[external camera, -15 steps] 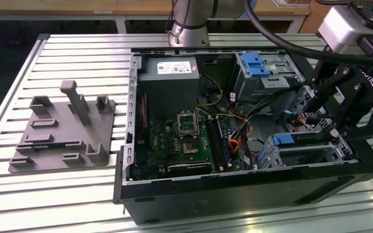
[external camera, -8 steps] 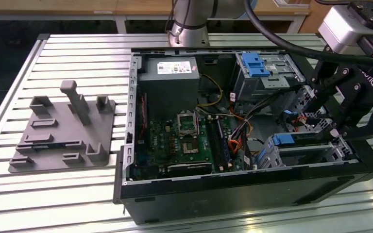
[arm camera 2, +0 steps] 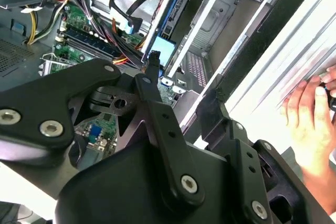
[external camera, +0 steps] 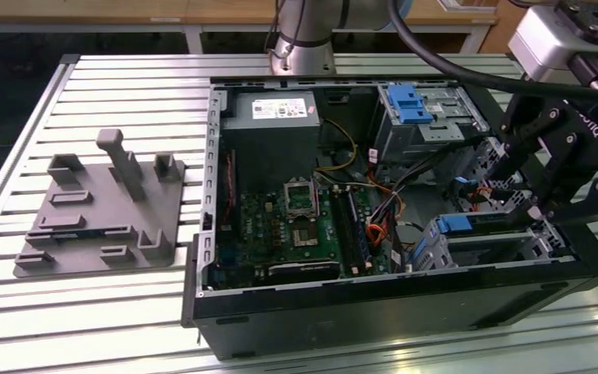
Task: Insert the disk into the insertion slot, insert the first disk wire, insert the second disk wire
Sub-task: 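Insert the first disk wire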
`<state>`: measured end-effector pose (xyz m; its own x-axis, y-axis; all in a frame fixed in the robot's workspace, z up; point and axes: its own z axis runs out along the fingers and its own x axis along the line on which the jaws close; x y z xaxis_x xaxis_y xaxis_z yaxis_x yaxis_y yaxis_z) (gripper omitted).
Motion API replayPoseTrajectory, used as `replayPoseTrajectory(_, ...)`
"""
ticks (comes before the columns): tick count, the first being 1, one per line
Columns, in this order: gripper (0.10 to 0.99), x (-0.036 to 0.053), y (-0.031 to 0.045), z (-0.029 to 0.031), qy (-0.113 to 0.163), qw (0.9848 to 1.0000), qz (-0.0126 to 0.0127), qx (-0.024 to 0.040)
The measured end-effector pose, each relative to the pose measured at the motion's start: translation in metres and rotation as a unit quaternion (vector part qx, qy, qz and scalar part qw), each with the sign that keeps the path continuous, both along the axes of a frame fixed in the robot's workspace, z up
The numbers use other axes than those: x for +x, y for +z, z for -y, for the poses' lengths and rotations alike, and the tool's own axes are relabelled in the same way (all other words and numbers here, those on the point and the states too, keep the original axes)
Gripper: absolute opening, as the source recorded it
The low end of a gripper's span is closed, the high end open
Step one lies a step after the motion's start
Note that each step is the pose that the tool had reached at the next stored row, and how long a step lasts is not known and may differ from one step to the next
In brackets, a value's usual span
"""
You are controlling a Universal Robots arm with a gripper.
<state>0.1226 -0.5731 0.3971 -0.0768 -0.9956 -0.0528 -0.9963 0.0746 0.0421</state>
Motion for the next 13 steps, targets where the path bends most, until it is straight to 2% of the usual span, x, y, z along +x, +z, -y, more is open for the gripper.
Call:
replayPoseTrajectory(2,0.561,0.0001,-0.0004,-0.0073,0.0,1.0,0.0,-0.0034)
replayPoseTrajectory(7,0.561,0.0017,-0.0013,-0.0166,0.0,0.9999,0.0,-0.0144)
replayPoseTrajectory(9,0.561,0.0019,-0.0022,-0.0229,0.0,0.9997,0.0,-0.026)
replayPoseTrajectory(13,0.561,0.0023,-0.003,-0.0334,0.0,0.9982,0.0,-0.0608)
